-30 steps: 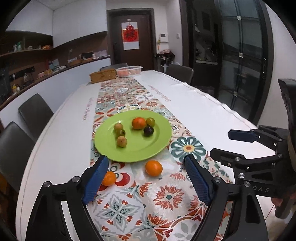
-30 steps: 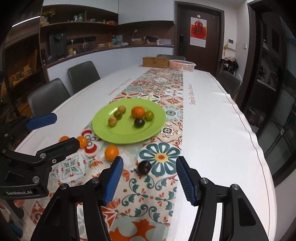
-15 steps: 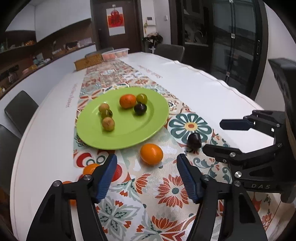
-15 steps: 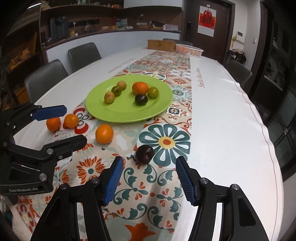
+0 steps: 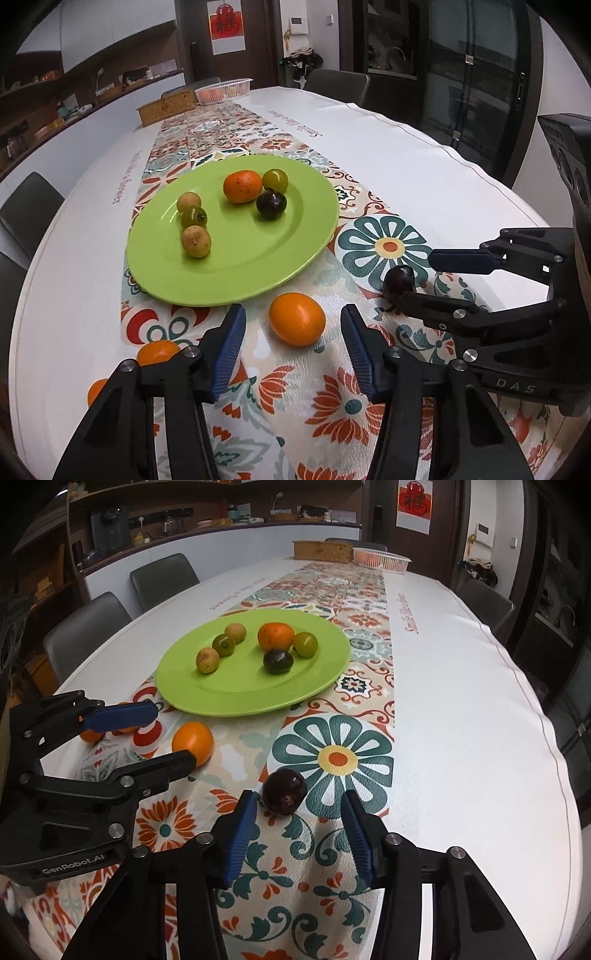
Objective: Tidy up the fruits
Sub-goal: 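Close the left tool on the orange while the right tool grasps the plum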
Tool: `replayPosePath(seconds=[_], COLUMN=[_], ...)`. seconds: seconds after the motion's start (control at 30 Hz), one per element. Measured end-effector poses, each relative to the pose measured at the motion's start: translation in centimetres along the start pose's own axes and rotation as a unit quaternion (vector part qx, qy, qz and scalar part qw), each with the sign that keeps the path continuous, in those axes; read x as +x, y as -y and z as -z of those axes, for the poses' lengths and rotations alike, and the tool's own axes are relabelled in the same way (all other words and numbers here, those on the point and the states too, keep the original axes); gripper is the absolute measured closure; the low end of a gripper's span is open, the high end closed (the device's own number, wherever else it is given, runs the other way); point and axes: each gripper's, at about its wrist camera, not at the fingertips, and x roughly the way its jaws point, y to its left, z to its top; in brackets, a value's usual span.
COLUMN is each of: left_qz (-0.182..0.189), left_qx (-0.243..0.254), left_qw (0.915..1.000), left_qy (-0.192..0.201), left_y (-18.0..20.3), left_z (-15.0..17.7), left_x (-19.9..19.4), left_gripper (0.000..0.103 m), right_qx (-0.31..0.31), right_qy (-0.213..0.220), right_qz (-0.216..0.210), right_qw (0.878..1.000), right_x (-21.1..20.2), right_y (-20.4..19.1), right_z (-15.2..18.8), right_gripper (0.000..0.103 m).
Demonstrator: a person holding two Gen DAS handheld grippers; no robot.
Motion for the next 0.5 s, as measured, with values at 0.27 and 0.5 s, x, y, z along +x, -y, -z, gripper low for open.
replayPosePath(seconds=[0.27, 0.5], left_qz=[0.001, 0.008], left_qx=[-0.004, -0.014], left_qw=[0.9998, 0.9995], left_qy=[-0.018, -0.027], left_y=[-0.2, -0.6], left_z=[0.0, 0.0], left_x=[1.3, 2.0], left_gripper=[0.058, 0.064], right_qx=[-0.007, -0.011], right_qy=[-0.006, -0.016], right_qz=[-0.008, -0.012], right_qw=[1.000, 1.000], right_x=[0.7, 1.6], right_y=[-0.3, -0.5], right_z=[-0.2, -0.4], right_gripper=[0.060, 0.065])
